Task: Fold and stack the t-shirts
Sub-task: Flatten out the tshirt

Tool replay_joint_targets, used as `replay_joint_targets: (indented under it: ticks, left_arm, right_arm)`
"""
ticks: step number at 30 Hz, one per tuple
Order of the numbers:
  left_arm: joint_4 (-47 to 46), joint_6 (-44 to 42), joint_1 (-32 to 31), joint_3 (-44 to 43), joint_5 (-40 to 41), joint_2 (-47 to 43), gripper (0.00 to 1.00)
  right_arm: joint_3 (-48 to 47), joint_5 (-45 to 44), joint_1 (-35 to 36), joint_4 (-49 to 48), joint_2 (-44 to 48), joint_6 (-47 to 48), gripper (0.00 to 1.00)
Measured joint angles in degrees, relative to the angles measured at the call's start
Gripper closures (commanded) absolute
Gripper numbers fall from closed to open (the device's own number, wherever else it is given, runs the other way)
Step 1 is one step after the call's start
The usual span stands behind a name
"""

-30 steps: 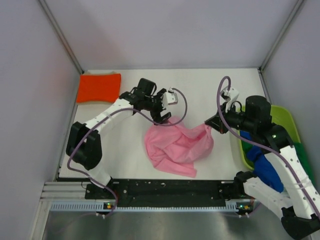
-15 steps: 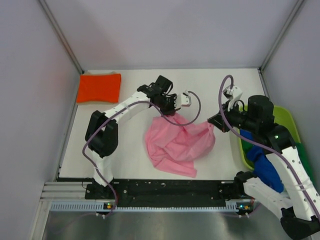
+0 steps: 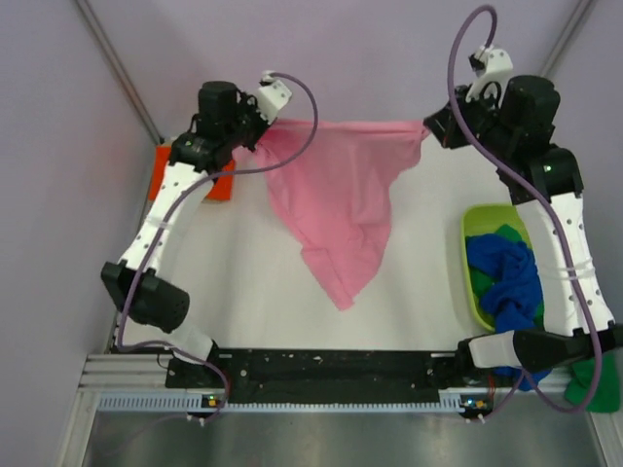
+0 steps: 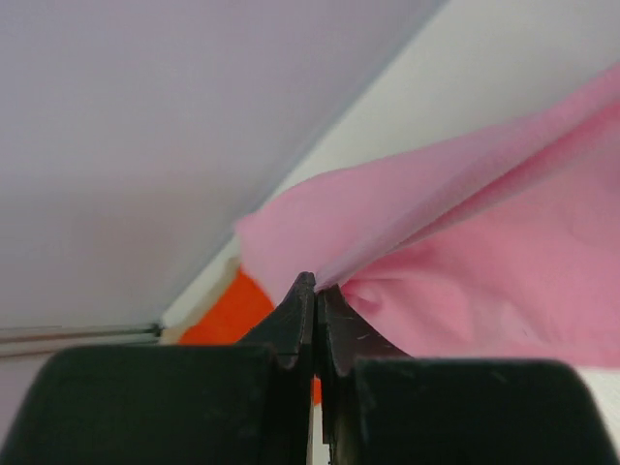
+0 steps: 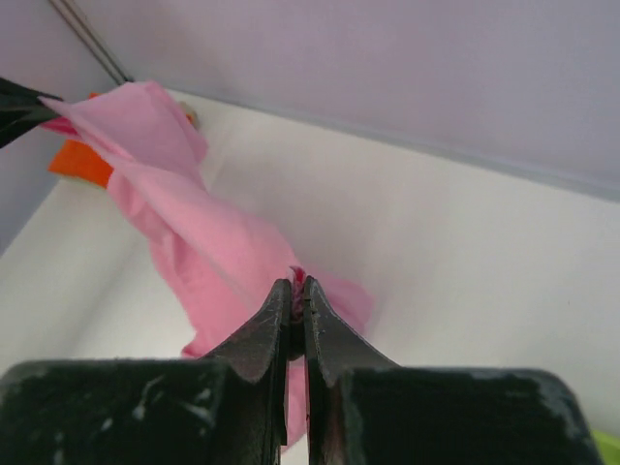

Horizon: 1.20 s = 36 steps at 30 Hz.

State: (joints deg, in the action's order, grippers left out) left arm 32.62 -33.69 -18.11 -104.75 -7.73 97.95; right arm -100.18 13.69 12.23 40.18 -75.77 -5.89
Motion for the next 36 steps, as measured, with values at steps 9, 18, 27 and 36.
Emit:
replay_joint_targets:
  ticks: [9, 18, 27, 36]
  left_arm:
    - [9.73, -3.74, -5.2, -2.19, 5.2, -23.82, 1.0]
    - [28.26, -2.23, -12.83, -9.73, 7.72, -32.22, 1.0]
    - [29.53, -3.39, -13.6, -9.27, 6.1, -35.65, 1.0]
    - [15.34, -10.25, -10.03, 9.27, 15.63, -25.16, 1.0]
  right_arm:
    - [-11.37, 10.91, -0.04, -0.66, 5.2, -0.11, 1.0]
    - [-17.31, 22.34, -0.02, 2.84, 18.47, -0.48, 1.0]
    - [-19.32, 20.83, -0.02, 4.81, 20.04, -1.75, 1.0]
    - [-12.02, 4.61, -0.02, 0.48, -1.6, 1.14, 1.0]
